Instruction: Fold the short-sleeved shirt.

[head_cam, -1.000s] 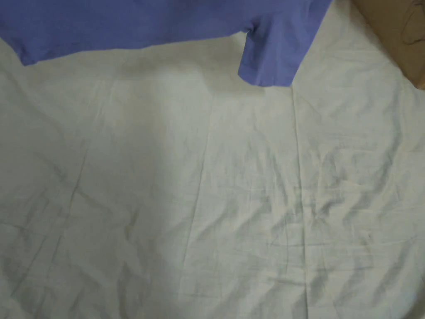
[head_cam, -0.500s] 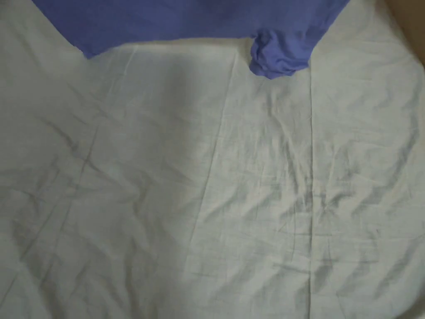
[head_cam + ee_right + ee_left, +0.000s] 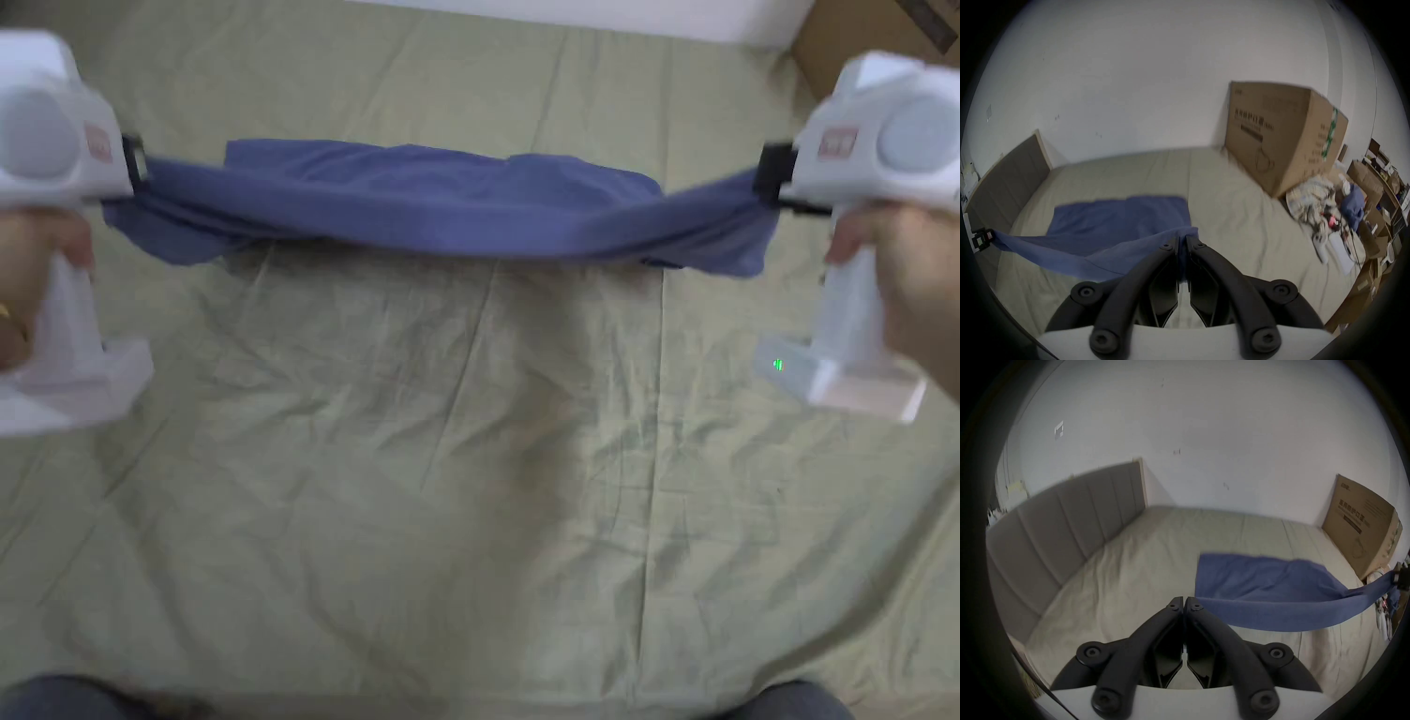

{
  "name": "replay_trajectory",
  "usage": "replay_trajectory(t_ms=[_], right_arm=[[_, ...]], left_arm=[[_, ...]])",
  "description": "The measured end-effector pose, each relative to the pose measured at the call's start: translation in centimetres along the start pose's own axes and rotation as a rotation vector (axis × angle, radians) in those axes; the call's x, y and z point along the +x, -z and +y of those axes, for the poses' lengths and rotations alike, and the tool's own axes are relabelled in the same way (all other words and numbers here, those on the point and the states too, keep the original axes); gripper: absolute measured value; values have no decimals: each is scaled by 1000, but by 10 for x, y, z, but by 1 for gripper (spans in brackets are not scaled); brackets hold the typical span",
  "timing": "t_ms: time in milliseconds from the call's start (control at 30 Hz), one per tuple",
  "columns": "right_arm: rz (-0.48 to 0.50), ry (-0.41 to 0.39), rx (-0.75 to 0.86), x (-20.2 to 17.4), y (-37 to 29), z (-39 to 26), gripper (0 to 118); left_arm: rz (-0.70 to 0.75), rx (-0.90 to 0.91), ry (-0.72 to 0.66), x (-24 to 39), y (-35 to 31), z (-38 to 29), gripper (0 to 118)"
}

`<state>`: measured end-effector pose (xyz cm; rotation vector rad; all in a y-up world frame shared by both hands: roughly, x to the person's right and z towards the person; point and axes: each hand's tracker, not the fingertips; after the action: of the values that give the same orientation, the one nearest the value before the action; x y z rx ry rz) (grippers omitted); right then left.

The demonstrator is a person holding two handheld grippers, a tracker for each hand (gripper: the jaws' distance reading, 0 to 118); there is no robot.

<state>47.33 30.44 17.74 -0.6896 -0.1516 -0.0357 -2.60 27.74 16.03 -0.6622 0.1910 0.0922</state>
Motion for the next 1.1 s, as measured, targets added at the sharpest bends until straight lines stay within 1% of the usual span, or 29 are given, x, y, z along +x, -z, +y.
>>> replay_trajectory(t_ms=[33, 67, 133, 167, 200, 267, 300, 367, 433, 500, 633, 733, 833, 867, 900, 933, 967, 1000, 1033, 1067, 1100], right_arm=[[-4, -11, -18, 2, -6, -22, 4], [-2, -28, -54, 5, -9, -43, 4], [15, -10, -101, 13, -15, -83, 4], [17, -6, -152, 16, -20, -103, 4], [38, 16, -163, 20, -24, -119, 4], [43, 25, -160, 28, -36, -146, 4], [44, 22, -159, 30, -43, -156, 4], [41, -8, -162, 35, -56, -175, 4], [41, -42, -173, 40, -70, -193, 4], [40, -48, -181, 46, -81, -211, 4], [56, 11, -215, 58, -98, -244, 4], [39, 10, -218, 61, -108, -263, 4], [60, -1, -239, 61, -112, -273, 4], [67, -11, -247, 61, -113, -273, 4], [68, -15, -239, 61, -114, -272, 5], [65, -15, -227, 62, -116, -270, 11], [57, -16, -230, 64, -118, -266, 22], [52, -16, -231, 67, -120, -261, 40], [47, -12, -215, 71, -125, -257, 71], [45, -9, -203, 73, -130, -250, 89], [37, -17, -185, 75, -134, -243, 99]], left_arm=[[1, -25, -19, -4, -3, -21, 0], [7, -64, 0, -6, -13, -49, 0], [6, -121, 4, -13, -20, -96, 0], [4, -149, -4, -17, -24, -118, 0], [-3, -174, -7, -18, -30, -135, 0], [-8, -190, -14, -24, -43, -169, 0], [3, -201, -8, -27, -48, -182, 0], [15, -226, 13, -31, -63, -203, 0], [26, -233, 9, -37, -77, -216, 0], [21, -236, -13, -42, -90, -222, 0], [35, -235, 1, -46, -113, -227, 0], [55, -226, 23, -43, -123, -230, 0], [68, -216, 61, -41, -130, -232, 0], [65, -214, 58, -42, -130, -234, 6], [72, -209, 45, -43, -131, -234, 17], [83, -204, 17, -45, -134, -233, 41], [93, -200, -2, -49, -137, -231, 68], [91, -184, -34, -54, -139, -231, 91], [92, -167, -56, -58, -143, -227, 114], [71, -151, -63, -62, -148, -223, 118], [43, -119, -61, -64, -155, -216, 118]])
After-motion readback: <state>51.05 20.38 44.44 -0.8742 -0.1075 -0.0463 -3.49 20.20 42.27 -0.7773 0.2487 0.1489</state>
